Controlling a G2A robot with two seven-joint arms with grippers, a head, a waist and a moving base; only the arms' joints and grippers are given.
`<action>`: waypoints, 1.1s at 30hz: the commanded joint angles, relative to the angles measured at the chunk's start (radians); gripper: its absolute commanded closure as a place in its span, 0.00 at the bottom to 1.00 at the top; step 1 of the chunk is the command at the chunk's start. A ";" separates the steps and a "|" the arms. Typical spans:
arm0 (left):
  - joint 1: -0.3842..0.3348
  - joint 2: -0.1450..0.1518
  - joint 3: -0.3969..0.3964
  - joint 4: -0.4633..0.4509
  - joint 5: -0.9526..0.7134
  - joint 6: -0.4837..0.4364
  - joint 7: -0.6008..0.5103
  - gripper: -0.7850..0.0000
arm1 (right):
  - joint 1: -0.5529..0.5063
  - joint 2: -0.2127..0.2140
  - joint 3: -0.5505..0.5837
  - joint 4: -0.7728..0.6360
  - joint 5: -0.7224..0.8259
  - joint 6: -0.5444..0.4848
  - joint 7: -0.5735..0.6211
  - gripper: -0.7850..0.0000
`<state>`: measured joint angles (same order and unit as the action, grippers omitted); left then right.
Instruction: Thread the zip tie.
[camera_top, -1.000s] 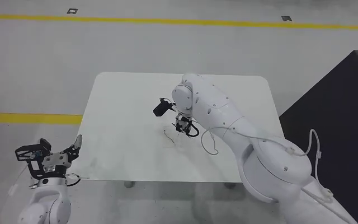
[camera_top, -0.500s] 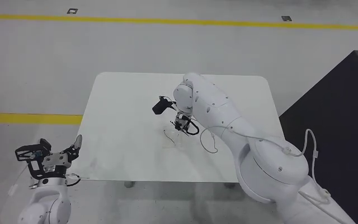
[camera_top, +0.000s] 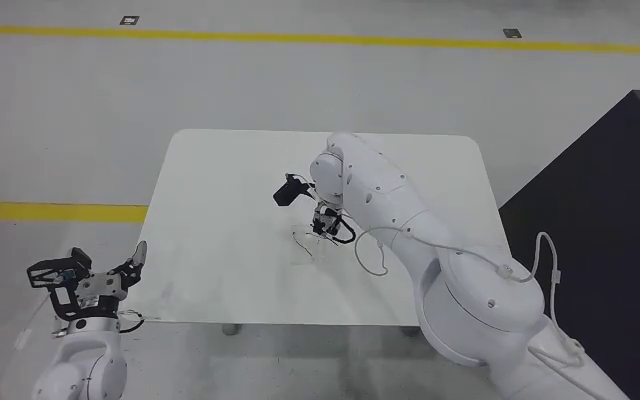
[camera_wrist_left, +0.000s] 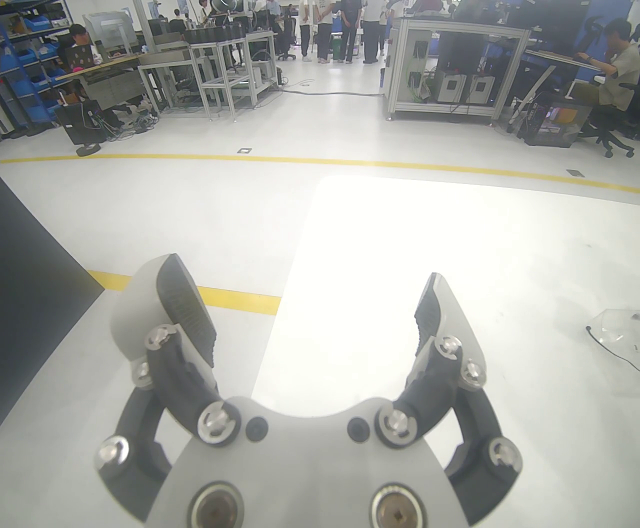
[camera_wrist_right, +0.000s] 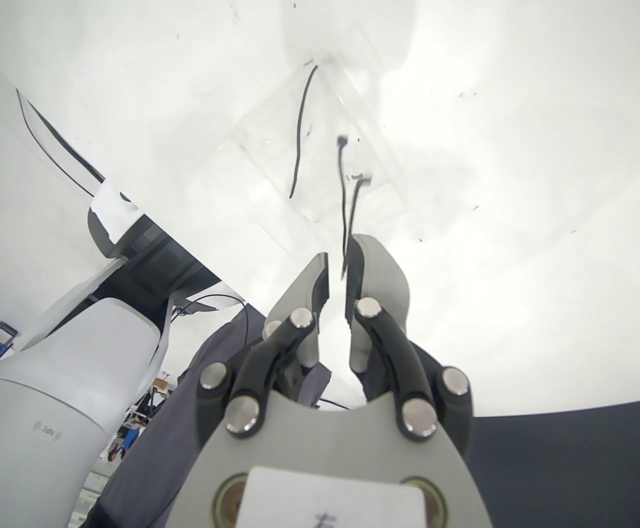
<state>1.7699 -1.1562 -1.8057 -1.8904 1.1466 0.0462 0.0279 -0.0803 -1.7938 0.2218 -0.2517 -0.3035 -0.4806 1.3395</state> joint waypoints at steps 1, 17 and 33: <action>0.000 0.000 0.000 0.000 0.000 0.000 0.000 0.00 | 0.005 -0.001 0.000 0.008 -0.004 -0.007 -0.007 0.87; 0.000 0.000 0.000 0.000 0.000 0.000 0.000 0.00 | 0.020 0.000 0.007 0.013 -0.026 -0.050 -0.050 0.70; 0.000 0.000 0.000 0.000 0.000 0.000 0.000 0.00 | -0.032 0.041 0.039 -0.051 0.165 -0.082 -0.081 0.31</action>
<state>1.7699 -1.1562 -1.8057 -1.8904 1.1466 0.0462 0.0279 -0.1091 -1.7547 0.2660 -0.3001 -0.1465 -0.5768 1.2436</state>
